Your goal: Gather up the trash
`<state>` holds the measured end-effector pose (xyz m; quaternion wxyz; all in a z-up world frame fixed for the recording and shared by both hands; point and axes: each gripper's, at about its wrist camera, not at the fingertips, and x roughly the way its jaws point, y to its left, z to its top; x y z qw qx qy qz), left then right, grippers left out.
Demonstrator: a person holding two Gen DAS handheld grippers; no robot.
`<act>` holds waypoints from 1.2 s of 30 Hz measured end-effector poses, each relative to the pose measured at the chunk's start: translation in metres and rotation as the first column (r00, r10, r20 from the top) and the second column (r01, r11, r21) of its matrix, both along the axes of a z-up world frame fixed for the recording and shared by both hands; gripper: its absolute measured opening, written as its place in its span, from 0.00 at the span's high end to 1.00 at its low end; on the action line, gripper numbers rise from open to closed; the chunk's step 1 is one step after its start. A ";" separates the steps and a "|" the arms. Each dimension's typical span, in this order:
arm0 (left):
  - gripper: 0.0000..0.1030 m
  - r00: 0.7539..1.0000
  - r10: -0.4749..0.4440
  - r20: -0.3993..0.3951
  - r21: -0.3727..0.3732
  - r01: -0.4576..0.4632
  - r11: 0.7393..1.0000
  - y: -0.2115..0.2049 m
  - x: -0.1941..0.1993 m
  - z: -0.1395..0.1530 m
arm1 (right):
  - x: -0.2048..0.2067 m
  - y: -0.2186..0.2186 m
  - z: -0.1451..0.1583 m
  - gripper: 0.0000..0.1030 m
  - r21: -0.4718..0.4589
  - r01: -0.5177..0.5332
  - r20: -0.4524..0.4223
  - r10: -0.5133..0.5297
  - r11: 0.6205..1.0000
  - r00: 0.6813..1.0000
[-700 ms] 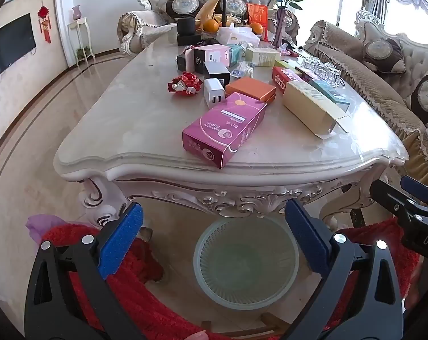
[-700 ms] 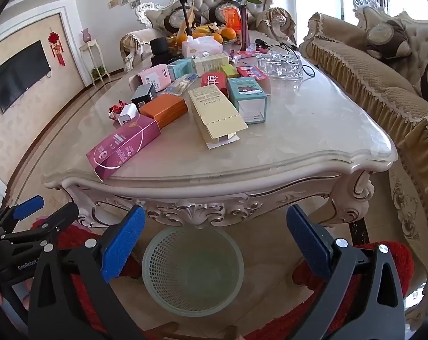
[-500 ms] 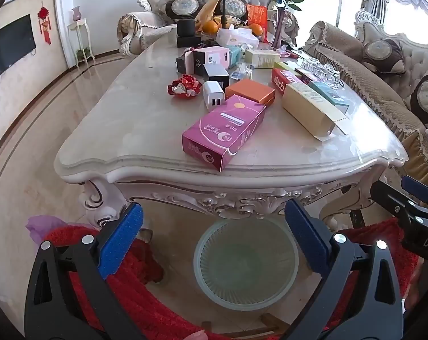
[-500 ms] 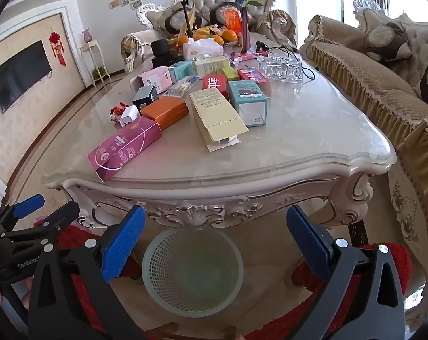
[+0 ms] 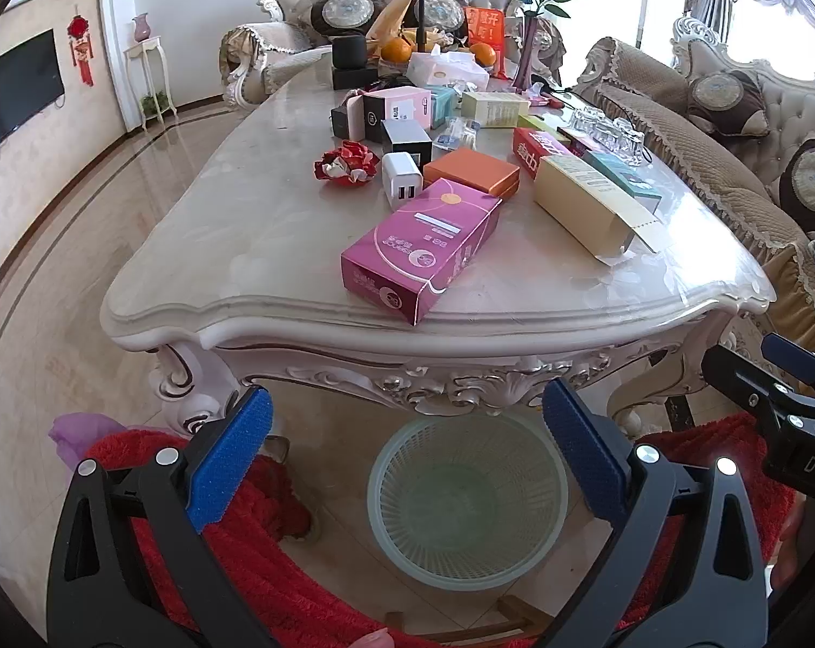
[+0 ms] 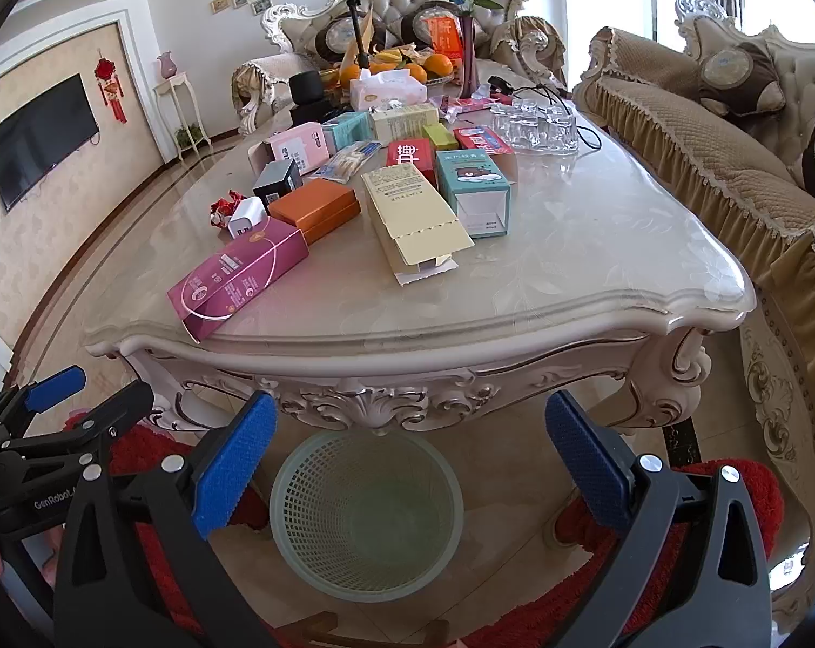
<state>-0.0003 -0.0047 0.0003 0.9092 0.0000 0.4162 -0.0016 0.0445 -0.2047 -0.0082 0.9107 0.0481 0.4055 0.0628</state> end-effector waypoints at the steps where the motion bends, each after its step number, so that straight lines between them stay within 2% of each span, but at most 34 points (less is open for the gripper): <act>1: 0.06 1.000 0.000 -0.002 -0.001 0.000 1.000 0.000 0.000 -0.001 | 0.000 0.000 0.000 0.07 0.000 0.000 0.000 0.000 1.000 1.000; 36: 0.06 1.000 -0.001 -0.006 -0.007 0.001 1.000 0.000 -0.003 0.000 | -0.003 -0.002 -0.004 0.07 0.005 -0.001 -0.009 0.001 1.000 1.000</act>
